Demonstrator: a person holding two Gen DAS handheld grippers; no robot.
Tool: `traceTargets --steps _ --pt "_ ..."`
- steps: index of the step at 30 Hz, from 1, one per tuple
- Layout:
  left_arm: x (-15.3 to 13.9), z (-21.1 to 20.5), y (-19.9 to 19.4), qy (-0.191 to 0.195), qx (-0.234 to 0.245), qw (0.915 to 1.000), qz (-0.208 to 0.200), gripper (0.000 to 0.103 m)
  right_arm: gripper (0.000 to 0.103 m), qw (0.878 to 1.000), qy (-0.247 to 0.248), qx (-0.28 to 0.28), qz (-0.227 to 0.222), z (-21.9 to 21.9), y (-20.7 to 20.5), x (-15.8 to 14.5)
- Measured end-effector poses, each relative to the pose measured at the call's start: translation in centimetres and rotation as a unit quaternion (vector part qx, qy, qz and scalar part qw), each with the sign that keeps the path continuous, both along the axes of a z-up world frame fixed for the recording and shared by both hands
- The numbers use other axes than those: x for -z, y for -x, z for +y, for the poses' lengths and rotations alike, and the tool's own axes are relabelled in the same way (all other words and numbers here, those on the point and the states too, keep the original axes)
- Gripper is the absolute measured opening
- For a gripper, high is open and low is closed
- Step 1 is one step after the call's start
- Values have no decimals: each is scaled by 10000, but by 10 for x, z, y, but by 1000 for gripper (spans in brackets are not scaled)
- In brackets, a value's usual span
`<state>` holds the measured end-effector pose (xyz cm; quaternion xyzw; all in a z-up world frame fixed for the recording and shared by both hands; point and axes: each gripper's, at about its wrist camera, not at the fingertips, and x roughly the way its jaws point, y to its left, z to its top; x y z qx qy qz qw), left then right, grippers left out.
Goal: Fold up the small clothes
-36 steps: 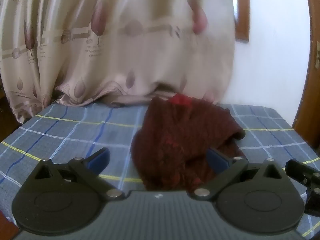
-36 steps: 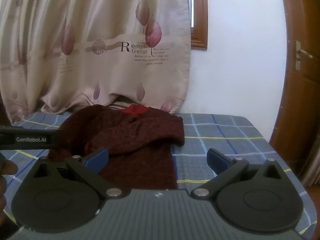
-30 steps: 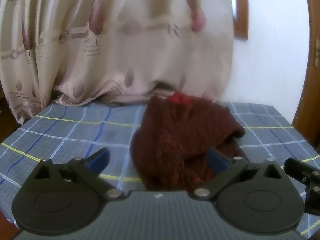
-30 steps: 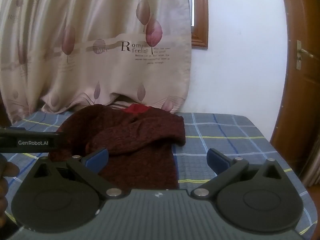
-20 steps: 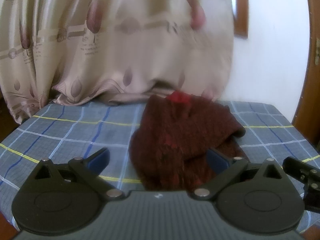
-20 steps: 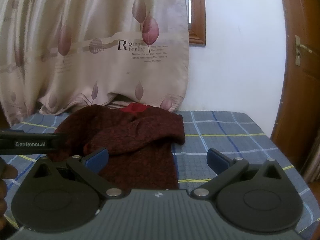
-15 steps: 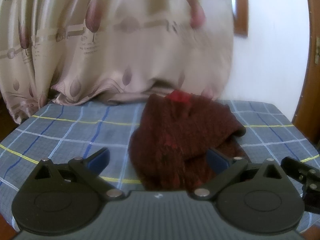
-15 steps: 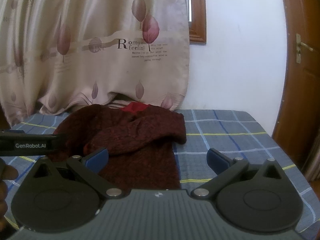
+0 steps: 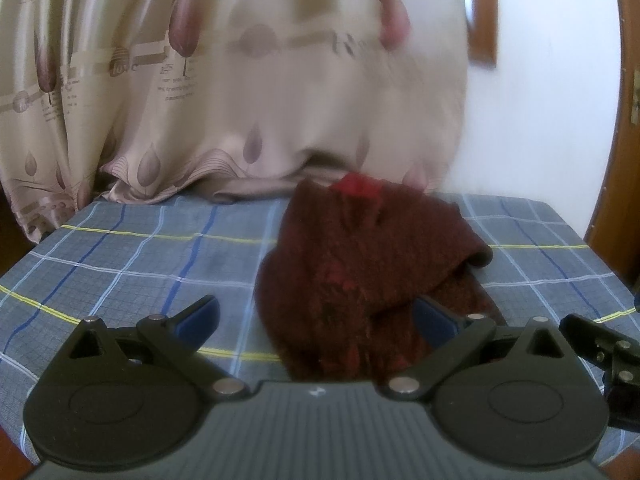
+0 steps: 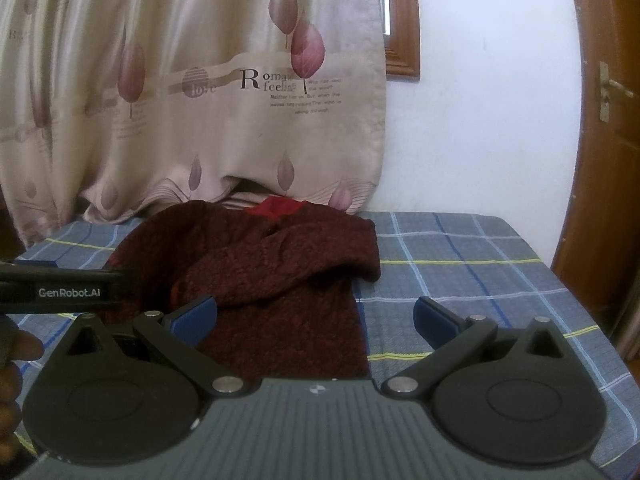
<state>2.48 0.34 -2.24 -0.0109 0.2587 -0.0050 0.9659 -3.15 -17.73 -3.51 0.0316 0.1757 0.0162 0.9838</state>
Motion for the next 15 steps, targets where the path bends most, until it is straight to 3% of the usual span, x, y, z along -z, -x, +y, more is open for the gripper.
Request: traceTargets --steps 15 --pt "3 3 -1 55 25 9999 112 103 103 9999 90 -83 -35 3 -2 -4"
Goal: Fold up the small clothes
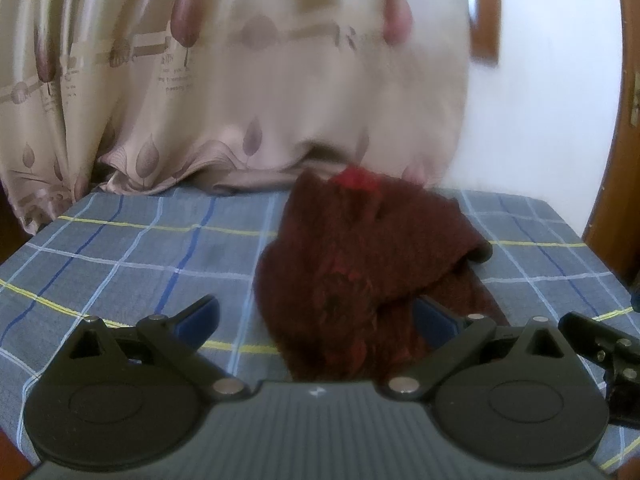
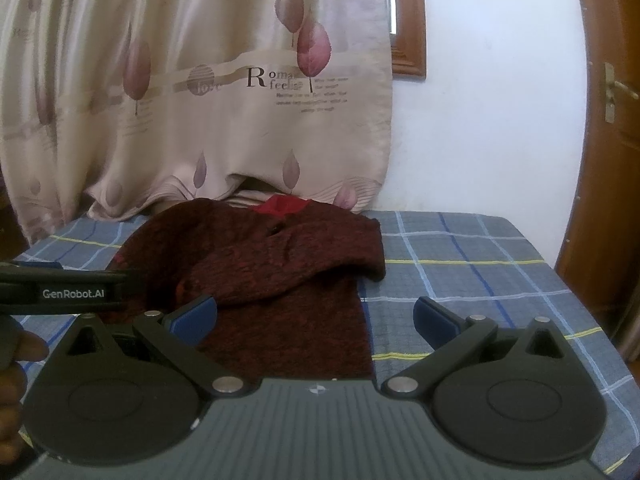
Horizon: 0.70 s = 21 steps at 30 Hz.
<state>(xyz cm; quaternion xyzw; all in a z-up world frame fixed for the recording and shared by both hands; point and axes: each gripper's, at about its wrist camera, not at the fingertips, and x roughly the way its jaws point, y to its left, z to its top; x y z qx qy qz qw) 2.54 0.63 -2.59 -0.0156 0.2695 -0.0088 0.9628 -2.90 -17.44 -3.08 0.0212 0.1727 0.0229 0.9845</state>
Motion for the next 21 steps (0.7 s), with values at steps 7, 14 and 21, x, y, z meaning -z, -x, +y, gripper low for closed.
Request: traceTargets --steps 7,14,21 --pt "5 34 21 -93 723 9973 -51 103 103 9999 -36 -25 131 -6 0 5" --pt "39 66 32 941 1291 9852 621 103 103 9985 -343 253 353 -34 5 19" --pt "62 41 15 1331 1672 9718 998 89 103 9973 -352 369 533 -43 5 26"
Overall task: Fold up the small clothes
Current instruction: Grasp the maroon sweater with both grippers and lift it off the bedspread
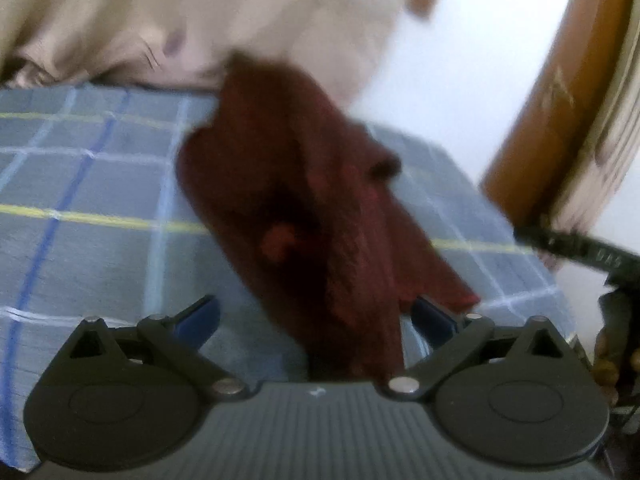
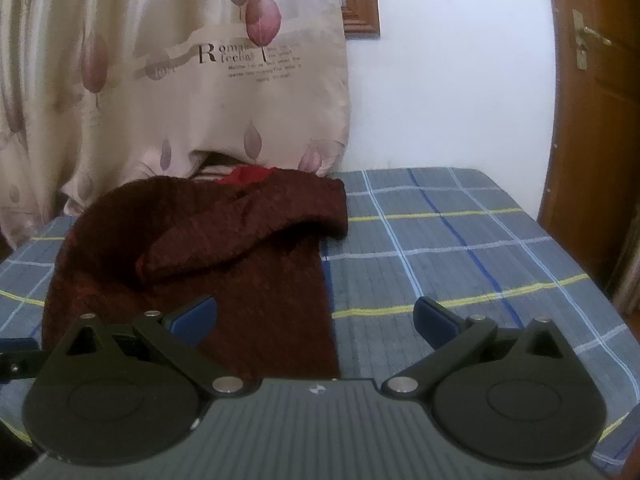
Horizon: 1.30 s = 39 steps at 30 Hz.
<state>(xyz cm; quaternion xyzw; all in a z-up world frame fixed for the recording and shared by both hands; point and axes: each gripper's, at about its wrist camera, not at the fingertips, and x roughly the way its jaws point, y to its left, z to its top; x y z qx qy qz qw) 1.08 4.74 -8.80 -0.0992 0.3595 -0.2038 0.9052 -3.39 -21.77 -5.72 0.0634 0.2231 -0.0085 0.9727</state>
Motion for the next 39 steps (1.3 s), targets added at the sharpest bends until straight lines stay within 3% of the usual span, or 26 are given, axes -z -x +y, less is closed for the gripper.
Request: traceTargets --steps 1,2,3,5,11,15,20,24,30,35,37,39 --pt "3 -6 -3 -145 100 9998 42 32 103 10000 -34 2 68 -1 0 1" --pt "7 -13 -9 -342 228 9988 262 8 103 9999 -69 2 98 -2 -1 1" --pt "10 -15 -17 -336 192 9977 557 8 103 9999 -76 13 126 -3 -2 1" --pt "1 -9 -23 -120 94 9982 579 8 103 9997 -66 47 209 -4 -2 2" --pt "-91 36 -35 -367 -824 9953 -347 8 103 9998 -27 157 154 -12 -5 4" --pt "-152 87 -61 -774 -1871 9755 -864 8 103 9995 -39 205 244 -16 -9 6" --pt "-182 138 -113 -1380 -2720 9467 -1037 8 103 9989 -141 229 374 -20 -19 14" --pt "-186 176 -157 -1868 -3275 9201 -1061 8 103 9984 -87 235 508 -19 -28 19" --pt "-167 233 -227 -2237 -3758 8955 -818 8 103 9970 -84 318 696 -21 -46 28" --pt "-123 255 -279 -2513 -3841 8869 -513 8 103 9957 -32 349 861 -19 -65 34" --pt "-102 263 -288 -2452 -3808 8902 -491 11 103 9949 -29 342 944 -17 -72 37" --pt "-83 278 -291 -2143 -3922 8929 -558 11 103 9946 -15 313 988 -16 -77 39"
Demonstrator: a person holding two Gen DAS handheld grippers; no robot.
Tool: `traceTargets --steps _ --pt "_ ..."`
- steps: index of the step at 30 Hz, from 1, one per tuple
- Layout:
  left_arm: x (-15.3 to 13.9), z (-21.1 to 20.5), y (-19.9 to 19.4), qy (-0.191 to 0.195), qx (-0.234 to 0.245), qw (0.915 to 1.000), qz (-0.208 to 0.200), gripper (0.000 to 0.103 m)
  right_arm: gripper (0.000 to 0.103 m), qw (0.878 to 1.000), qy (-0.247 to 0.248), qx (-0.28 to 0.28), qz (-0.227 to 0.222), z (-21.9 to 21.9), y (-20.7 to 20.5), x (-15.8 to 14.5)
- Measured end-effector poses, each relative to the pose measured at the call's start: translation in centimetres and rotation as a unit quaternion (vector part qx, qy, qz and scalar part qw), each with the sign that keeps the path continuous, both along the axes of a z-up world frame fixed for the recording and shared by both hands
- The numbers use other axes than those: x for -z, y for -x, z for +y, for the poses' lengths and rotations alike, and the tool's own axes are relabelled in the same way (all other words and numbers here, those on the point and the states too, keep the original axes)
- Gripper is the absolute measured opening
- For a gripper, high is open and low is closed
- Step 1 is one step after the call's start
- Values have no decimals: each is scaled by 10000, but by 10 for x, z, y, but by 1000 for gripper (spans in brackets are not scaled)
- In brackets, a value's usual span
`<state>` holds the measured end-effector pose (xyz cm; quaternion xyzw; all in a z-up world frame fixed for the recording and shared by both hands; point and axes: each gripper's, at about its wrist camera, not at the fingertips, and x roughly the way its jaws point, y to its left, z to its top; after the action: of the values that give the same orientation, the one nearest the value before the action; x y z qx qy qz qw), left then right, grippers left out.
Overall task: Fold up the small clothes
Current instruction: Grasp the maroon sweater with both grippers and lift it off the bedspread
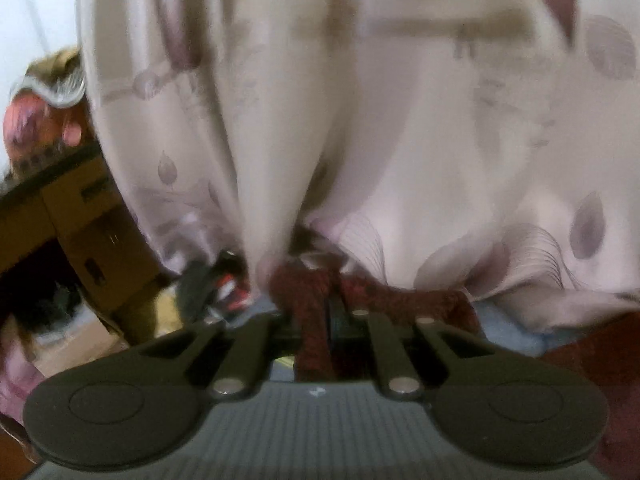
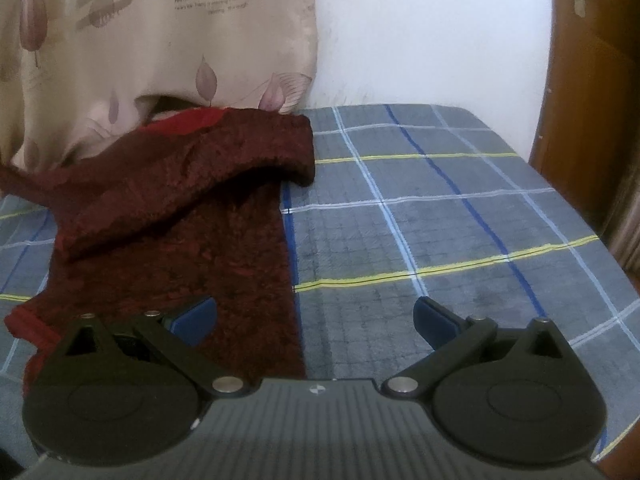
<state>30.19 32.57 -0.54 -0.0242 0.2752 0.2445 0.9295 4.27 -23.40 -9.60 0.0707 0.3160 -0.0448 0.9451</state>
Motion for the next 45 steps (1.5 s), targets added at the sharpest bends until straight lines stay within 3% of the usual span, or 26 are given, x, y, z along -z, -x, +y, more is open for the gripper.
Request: traceTargets --steps 4,6,8,10,12,13,15,18,20,23,27,31,33,36,39,40,41,42,43,44,45 --pt "28 40 8 879 -148 9957 -257 14 103 9998 5 -192 -58 2 -4 0" --pt "33 58 20 1054 -250 9935 -343 30 103 9992 -1 -385 -117 3 -6 -2" --pt "29 75 37 1089 -580 9903 -641 72 103 9979 12 -621 -199 6 -9 -8" --pt "17 96 61 1217 -956 9808 -1189 87 103 9948 75 -951 -368 13 -12 -16" --pt "5 115 79 1471 -1034 9713 -1559 87 103 9900 141 -1302 -527 21 -15 -25" --pt "-2 117 86 1417 -1019 9720 -1576 87 103 9863 178 -1513 -633 26 -17 -28" --pt "-16 104 100 1129 -824 9777 -1569 87 103 9764 371 -1972 -792 40 -22 -33" --pt "-22 56 123 643 -152 9871 -1460 87 103 9496 1008 -2790 -1013 67 -33 -35" --pt "-12 13 146 665 315 9880 -1354 87 103 9259 1639 -3226 -1087 87 -46 -30" --pt "19 -45 177 948 1013 9821 -1276 87 98 8981 2229 -3673 -942 106 -68 -20" --pt "68 -107 200 1464 1433 9741 -954 87 86 8795 2523 -3972 -718 121 -88 -13" --pt "106 -135 199 2019 1319 9680 -693 87 86 8456 3068 -4320 -652 134 -93 0" --pt "116 -142 199 2011 1202 9701 -633 87 85 8344 3275 -4372 -731 138 -95 4" --pt "130 -151 196 1746 1075 9773 -543 87 73 8150 3454 -4583 -800 145 -98 4" --pt "132 -143 204 2015 1050 9716 -664 87 65 7960 3654 -4754 -831 156 -101 7" --pt "133 -140 206 2080 1025 9699 -740 87 51 7916 3646 -4834 -821 158 -103 6" --pt "135 -139 208 2092 1035 9693 -775 87 22 7897 3644 -4866 -827 159 -104 5" --pt "135 -140 210 2036 1066 9701 -777 87 9 7905 3723 -4783 -878 161 -107 5" --pt "136 -141 210 1969 1077 9715 -766 87 9 7922 3803 -4660 -1032 160 -110 1" --pt "137 -144 210 1870 1087 9735 -744 87 9 8019 3661 -4573 -1176 155 -113 -8" --pt "137 -148 209 1746 1104 9759 -700 87 9 8228 3367 -4396 -1275 147 -119 -22"
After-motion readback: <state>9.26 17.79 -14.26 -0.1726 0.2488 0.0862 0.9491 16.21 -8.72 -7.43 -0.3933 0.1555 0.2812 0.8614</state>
